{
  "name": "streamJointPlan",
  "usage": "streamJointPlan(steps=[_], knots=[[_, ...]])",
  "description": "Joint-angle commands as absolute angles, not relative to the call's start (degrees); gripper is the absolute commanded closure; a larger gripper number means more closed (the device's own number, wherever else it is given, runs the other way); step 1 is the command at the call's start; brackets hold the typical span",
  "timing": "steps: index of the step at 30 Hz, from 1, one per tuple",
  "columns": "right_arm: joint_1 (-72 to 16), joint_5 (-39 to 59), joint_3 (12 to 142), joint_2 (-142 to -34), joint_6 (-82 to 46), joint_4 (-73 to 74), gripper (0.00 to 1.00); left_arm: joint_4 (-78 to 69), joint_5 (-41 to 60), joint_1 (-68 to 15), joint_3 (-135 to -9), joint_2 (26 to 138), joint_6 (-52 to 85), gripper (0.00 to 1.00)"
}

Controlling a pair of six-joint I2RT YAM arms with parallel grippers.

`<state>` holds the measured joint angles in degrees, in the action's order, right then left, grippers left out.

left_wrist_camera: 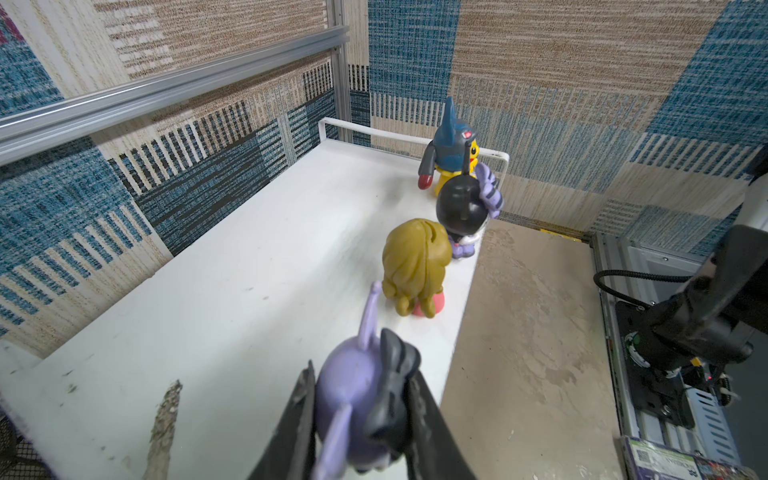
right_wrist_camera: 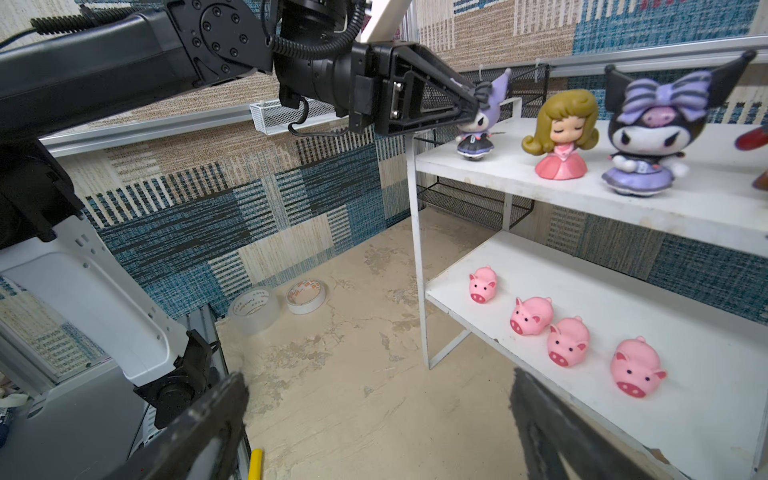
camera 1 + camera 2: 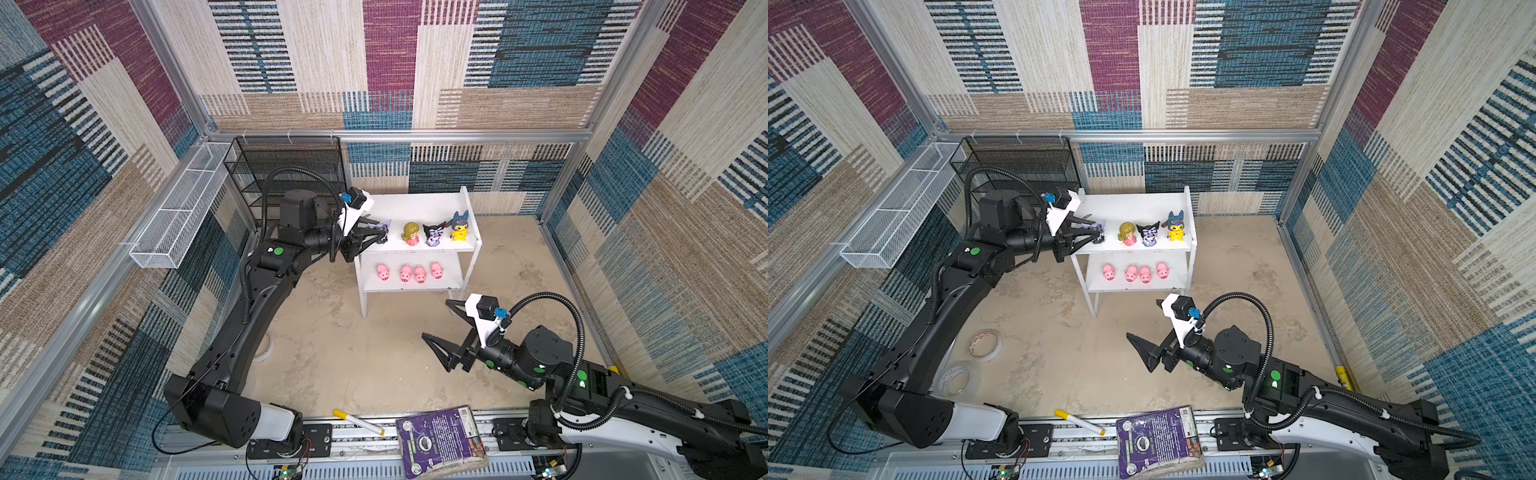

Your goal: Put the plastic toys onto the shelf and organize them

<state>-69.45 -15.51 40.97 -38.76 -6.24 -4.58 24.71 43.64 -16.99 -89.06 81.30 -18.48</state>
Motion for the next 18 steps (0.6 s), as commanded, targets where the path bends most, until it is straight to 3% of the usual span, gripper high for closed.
streamJointPlan(steps=[1, 8, 18], knots=[[-69.52, -15.7, 40.72, -38.32, -7.21, -4.3, 0.0, 24.79, 44.21, -17.0, -89.15, 81.23, -20.14, 0.9], [-69.52, -15.72, 40.7, -37.79, -7.37, -4.63, 0.0, 24.12, 43.95, -16.99, -88.47, 80.95, -19.97, 0.86], [-69.52, -15.7, 40.49, -37.72, -7.56, -4.54, 0.0, 24.34, 43.77, -17.05, -88.42, 81.05, -19.78, 0.71]])
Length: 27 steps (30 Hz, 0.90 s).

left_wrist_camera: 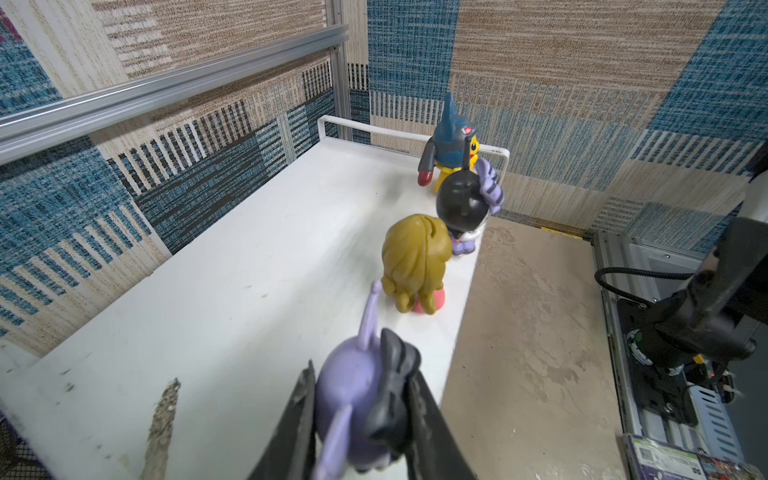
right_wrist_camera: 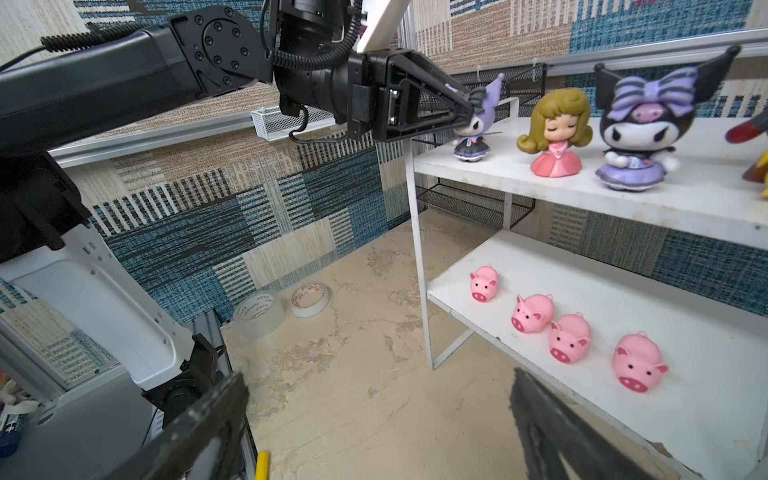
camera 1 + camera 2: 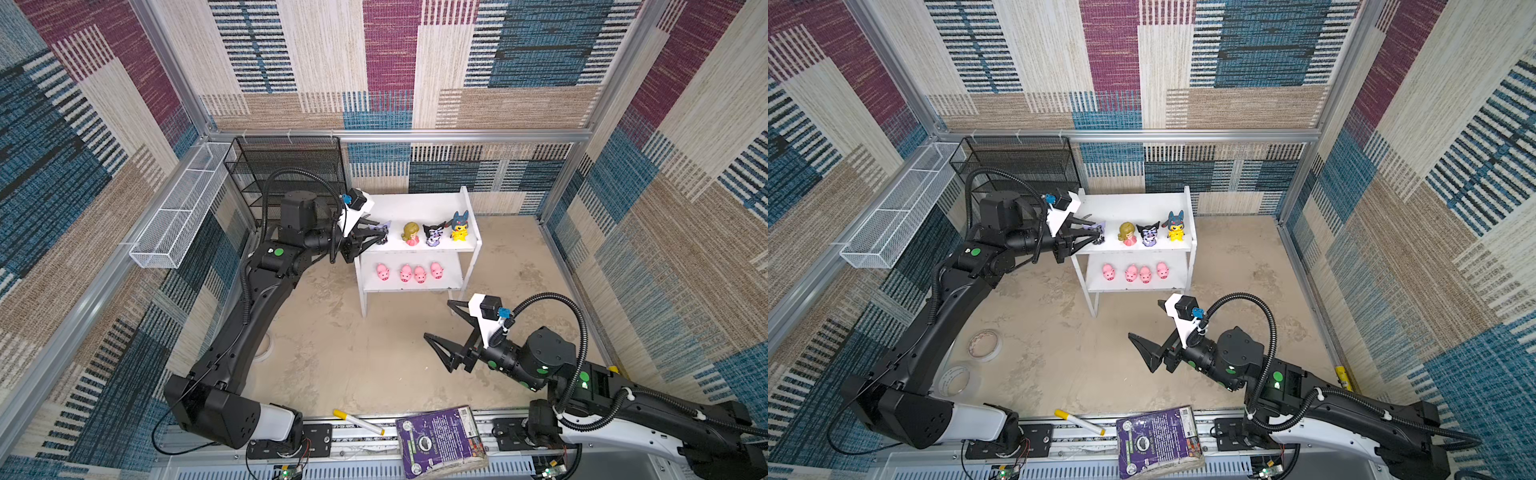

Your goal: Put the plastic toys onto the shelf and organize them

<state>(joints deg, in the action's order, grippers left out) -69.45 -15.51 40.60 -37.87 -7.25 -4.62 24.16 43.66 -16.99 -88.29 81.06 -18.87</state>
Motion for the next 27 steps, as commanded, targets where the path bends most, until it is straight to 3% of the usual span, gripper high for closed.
streamJointPlan(steps=[1, 4, 6, 8, 27], knots=[[-69.48, -15.68, 40.45, -37.77, -7.49, -4.57, 0.0, 24.41, 43.77, -17.03, -88.42, 81.09, -19.86, 0.71], [-69.54, -15.68, 40.26, -37.61, -7.61, -4.57, 0.0, 24.18, 44.07, -16.98, -88.37, 81.01, -19.6, 0.71], [-69.52, -15.65, 40.25, -37.62, -7.6, -4.52, 0.0, 23.79, 44.94, -17.04, -88.29, 81.04, -19.3, 0.79], [-69.52, -15.78, 40.18, -37.53, -7.83, -4.66, 0.0, 23.32, 45.78, -16.98, -88.27, 81.17, -18.82, 0.82], [-69.54, -15.88, 39.55, -36.56, -8.35, -4.82, 0.0, 21.03, 49.83, -17.03, -89.31, 82.17, -15.87, 0.81]])
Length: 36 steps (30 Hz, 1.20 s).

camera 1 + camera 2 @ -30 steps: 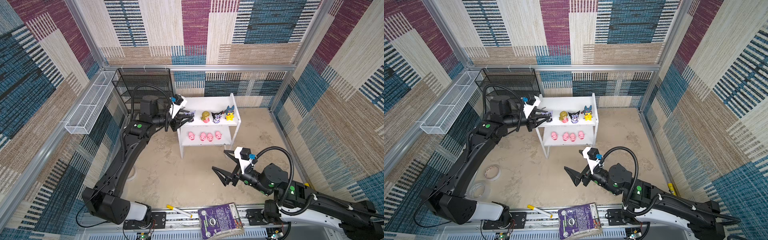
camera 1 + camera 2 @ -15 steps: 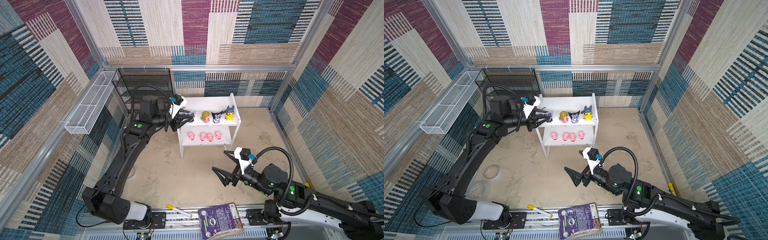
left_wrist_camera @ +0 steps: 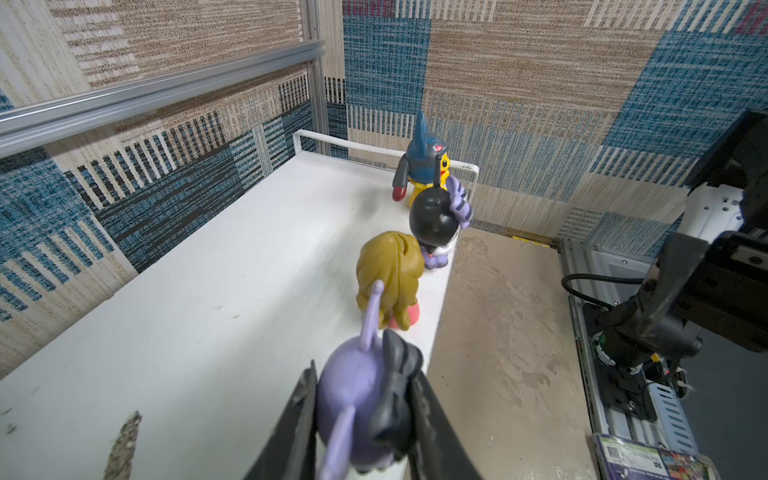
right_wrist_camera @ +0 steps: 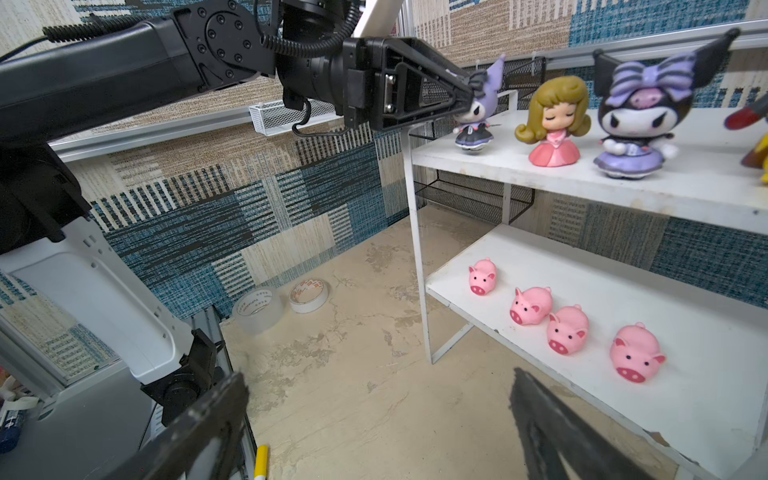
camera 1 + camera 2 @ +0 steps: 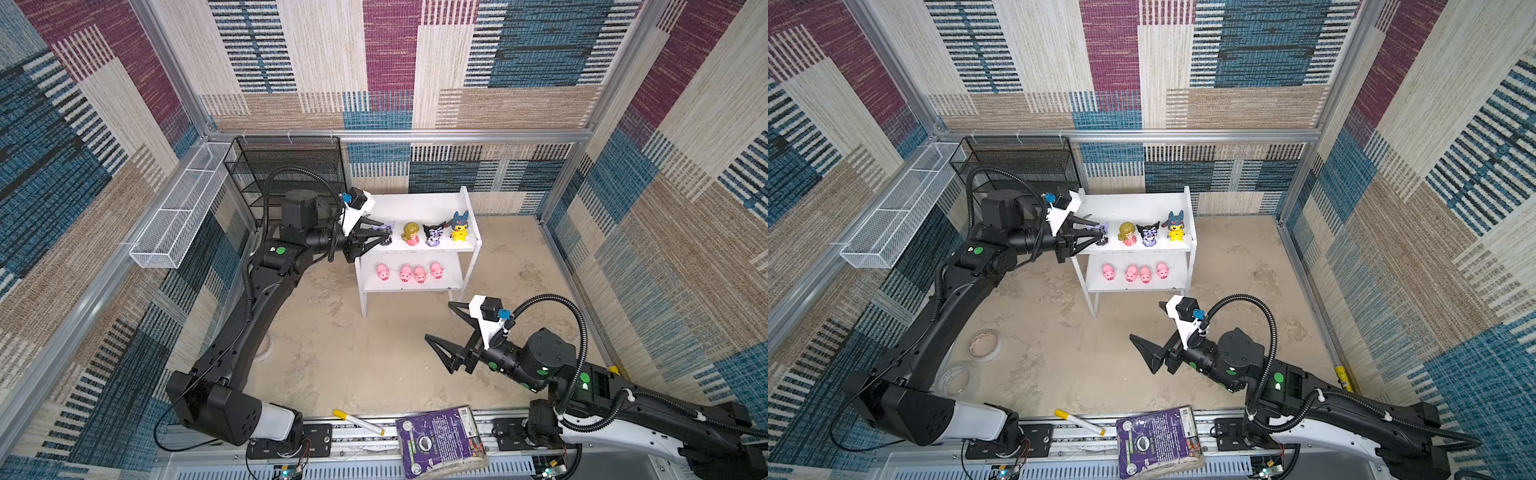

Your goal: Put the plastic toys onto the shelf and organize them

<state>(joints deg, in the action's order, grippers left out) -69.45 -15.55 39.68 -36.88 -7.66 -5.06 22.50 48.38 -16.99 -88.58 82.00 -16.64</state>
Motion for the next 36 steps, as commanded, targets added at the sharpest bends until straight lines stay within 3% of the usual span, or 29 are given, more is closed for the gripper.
streamJointPlan(steps=[1, 17, 36], knots=[[-69.48, -15.87, 39.49, -36.4, -8.35, -4.83, 0.0, 21.14, 49.9, -17.0, -89.47, 82.3, -15.82, 0.81], [-69.48, -15.95, 39.01, -35.99, -7.82, -4.4, 0.0, 24.35, 48.97, -17.02, -90.97, 83.83, -17.84, 0.72], [-69.52, -15.71, 39.18, -36.03, -7.12, -4.53, 0.0, 25.05, 48.52, -17.05, -91.49, 83.71, -18.21, 0.53]])
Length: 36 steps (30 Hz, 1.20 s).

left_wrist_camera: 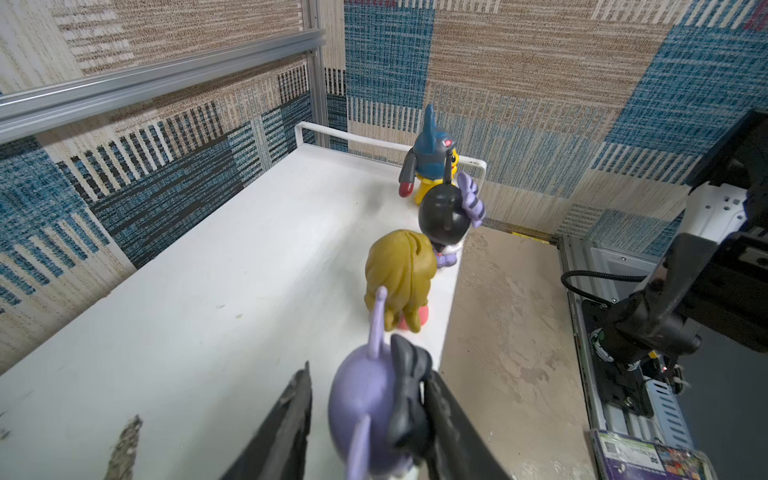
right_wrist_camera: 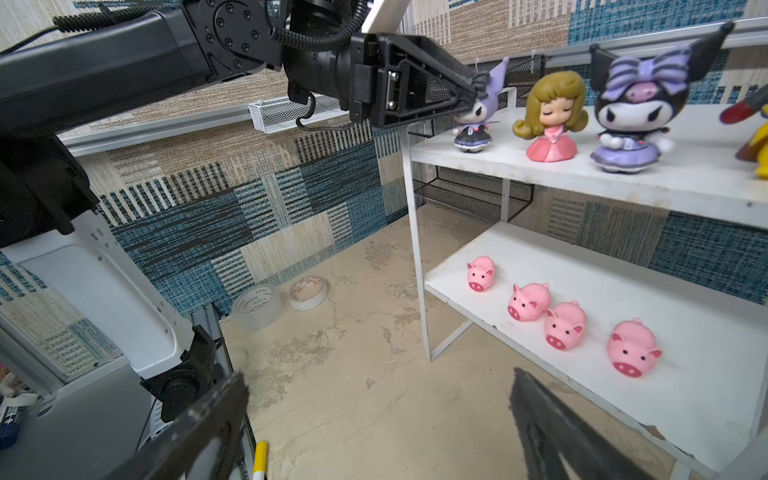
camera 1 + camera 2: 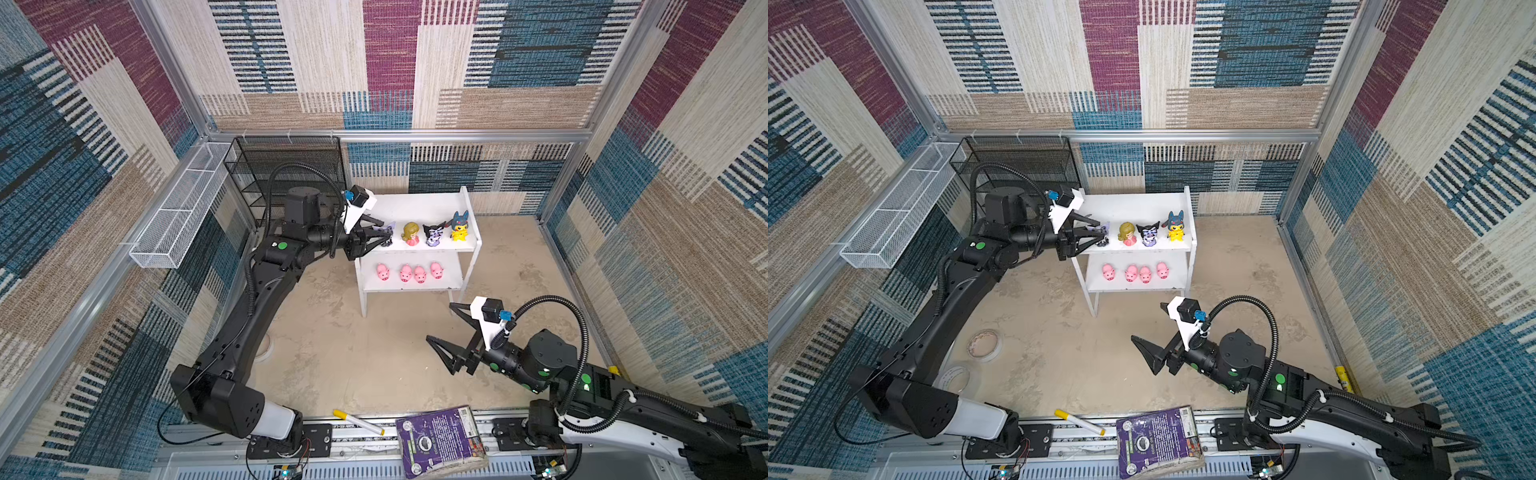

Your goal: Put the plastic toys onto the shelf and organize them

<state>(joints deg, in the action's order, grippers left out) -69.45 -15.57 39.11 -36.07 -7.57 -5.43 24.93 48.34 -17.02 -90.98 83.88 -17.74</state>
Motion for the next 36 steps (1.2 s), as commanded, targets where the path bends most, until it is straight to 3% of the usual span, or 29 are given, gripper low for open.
streamJointPlan(steps=[1, 15, 18, 20, 22, 24, 36], knots=[[-69.52, -15.66, 39.12, -36.04, -7.12, -4.56, 0.0, 24.93, 48.43, -17.04, -91.5, 83.63, -18.23, 0.52], [-69.52, -15.37, 38.8, -35.77, -7.47, -4.56, 0.0, 24.88, 46.57, -17.02, -91.06, 83.59, -18.68, 0.47], [-69.52, -15.37, 38.76, -35.78, -7.43, -4.57, 0.0, 25.0, 46.25, -17.04, -91.05, 83.67, -18.84, 0.41], [-69.52, -15.35, 38.69, -35.77, -7.46, -4.43, 0.0, 25.11, 46.21, -17.0, -90.97, 83.59, -18.89, 0.3], [-69.57, -15.24, 38.65, -35.86, -7.46, -4.31, 0.0, 25.13, 46.26, -17.02, -90.97, 83.53, -18.94, 0.3], [-69.53, -15.22, 38.67, -36.08, -7.47, -4.31, 0.0, 24.97, 46.23, -17.04, -90.98, 83.34, -18.94, 0.23], [-69.52, -14.98, 38.52, -35.77, -7.62, -4.39, 0.0, 25.14, 46.41, -17.05, -90.88, 83.06, -18.83, 0.22]])
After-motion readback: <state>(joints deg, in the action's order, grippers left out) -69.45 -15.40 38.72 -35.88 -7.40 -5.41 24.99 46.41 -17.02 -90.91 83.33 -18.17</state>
